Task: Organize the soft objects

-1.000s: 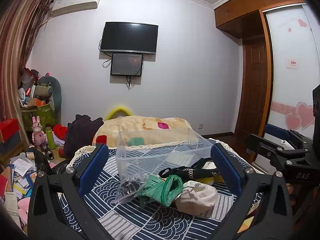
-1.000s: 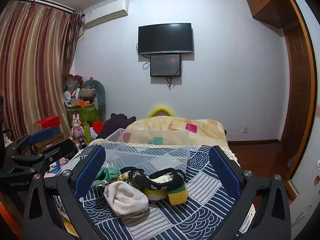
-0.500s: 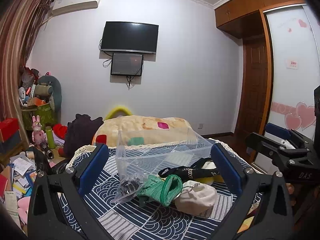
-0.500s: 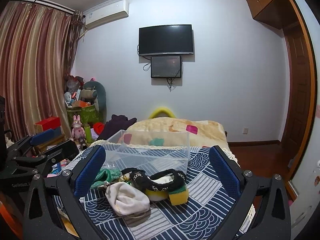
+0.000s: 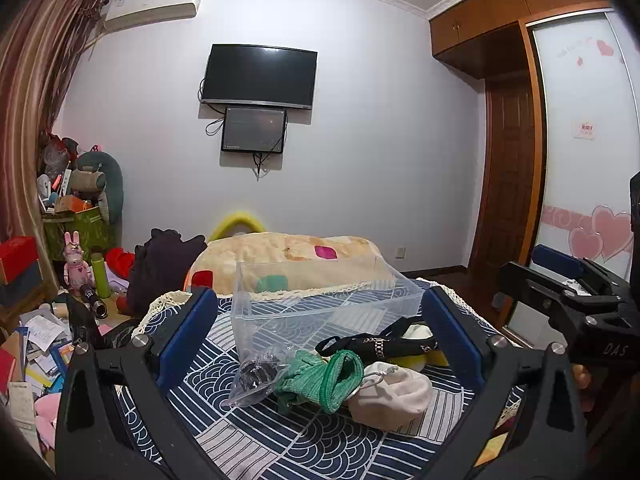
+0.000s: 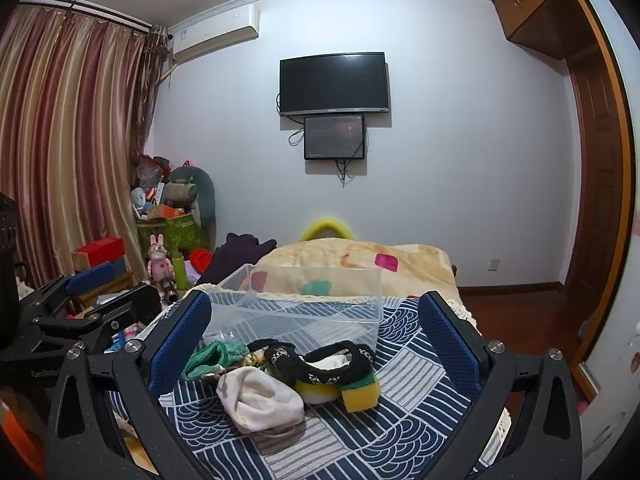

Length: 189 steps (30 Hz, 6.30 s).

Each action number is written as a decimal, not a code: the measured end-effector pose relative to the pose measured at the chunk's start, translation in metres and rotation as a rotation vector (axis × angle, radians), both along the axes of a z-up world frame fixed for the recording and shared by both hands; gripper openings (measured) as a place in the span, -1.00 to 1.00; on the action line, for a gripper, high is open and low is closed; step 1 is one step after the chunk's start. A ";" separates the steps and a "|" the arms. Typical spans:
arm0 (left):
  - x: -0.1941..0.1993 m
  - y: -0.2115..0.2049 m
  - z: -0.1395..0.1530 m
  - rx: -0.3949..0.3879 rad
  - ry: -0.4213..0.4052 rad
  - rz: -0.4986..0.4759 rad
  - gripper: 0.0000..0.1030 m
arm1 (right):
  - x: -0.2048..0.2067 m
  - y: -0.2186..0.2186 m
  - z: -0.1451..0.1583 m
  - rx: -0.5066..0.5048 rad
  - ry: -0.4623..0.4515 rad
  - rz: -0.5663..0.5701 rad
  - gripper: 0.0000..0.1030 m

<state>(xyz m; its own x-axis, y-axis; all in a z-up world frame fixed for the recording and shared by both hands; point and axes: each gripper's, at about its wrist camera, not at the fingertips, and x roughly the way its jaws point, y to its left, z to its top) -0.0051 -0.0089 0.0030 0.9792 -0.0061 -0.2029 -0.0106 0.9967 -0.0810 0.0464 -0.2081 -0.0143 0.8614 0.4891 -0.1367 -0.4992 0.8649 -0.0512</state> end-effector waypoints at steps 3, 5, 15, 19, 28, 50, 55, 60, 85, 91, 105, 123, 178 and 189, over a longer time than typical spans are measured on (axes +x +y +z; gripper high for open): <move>0.000 0.000 0.000 -0.001 0.000 0.001 1.00 | 0.000 0.000 0.000 -0.001 0.000 0.001 1.00; 0.000 0.000 0.000 -0.002 0.000 0.000 1.00 | 0.000 0.000 0.000 -0.001 0.001 0.001 1.00; -0.001 0.000 0.001 -0.006 -0.005 0.003 1.00 | 0.000 0.000 -0.001 0.000 0.002 0.004 1.00; -0.001 0.001 0.002 -0.009 -0.004 -0.001 1.00 | 0.000 0.000 -0.001 0.001 0.002 0.003 1.00; -0.002 0.001 0.002 -0.017 -0.006 -0.009 1.00 | 0.000 0.000 -0.001 0.002 0.003 0.005 1.00; 0.050 0.042 -0.050 -0.058 0.221 0.077 0.53 | 0.044 0.002 -0.038 -0.076 0.169 -0.043 0.72; 0.068 0.055 -0.070 -0.093 0.298 0.083 0.42 | 0.057 -0.001 -0.049 -0.076 0.237 -0.043 0.53; 0.081 0.074 -0.087 -0.146 0.361 0.100 0.35 | 0.067 0.002 -0.054 -0.097 0.274 -0.042 0.51; 0.093 0.063 -0.123 -0.170 0.487 -0.031 -0.25 | 0.091 0.030 -0.062 -0.241 0.290 -0.008 -0.15; 0.085 0.056 -0.112 -0.137 0.458 -0.026 -0.33 | 0.089 0.023 -0.058 -0.216 0.286 -0.023 -0.55; 0.062 0.062 -0.069 -0.126 0.345 0.003 -0.34 | 0.071 0.015 -0.028 -0.147 0.198 -0.035 -0.63; 0.097 0.064 -0.013 -0.086 0.269 -0.028 -0.34 | 0.073 0.018 0.010 -0.142 0.075 -0.048 -0.63; 0.206 0.033 -0.039 0.092 0.518 -0.020 0.25 | 0.160 0.053 -0.023 -0.310 0.328 -0.006 -0.12; 0.160 0.032 0.002 0.077 0.365 0.030 0.80 | 0.123 0.032 0.008 -0.226 0.220 -0.009 0.12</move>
<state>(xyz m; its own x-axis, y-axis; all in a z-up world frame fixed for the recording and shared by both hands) 0.1549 0.0235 0.0045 0.8416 0.0507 -0.5376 -0.0544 0.9985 0.0091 0.1691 -0.1759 -0.0059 0.8033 0.4175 -0.4248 -0.5120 0.8485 -0.1342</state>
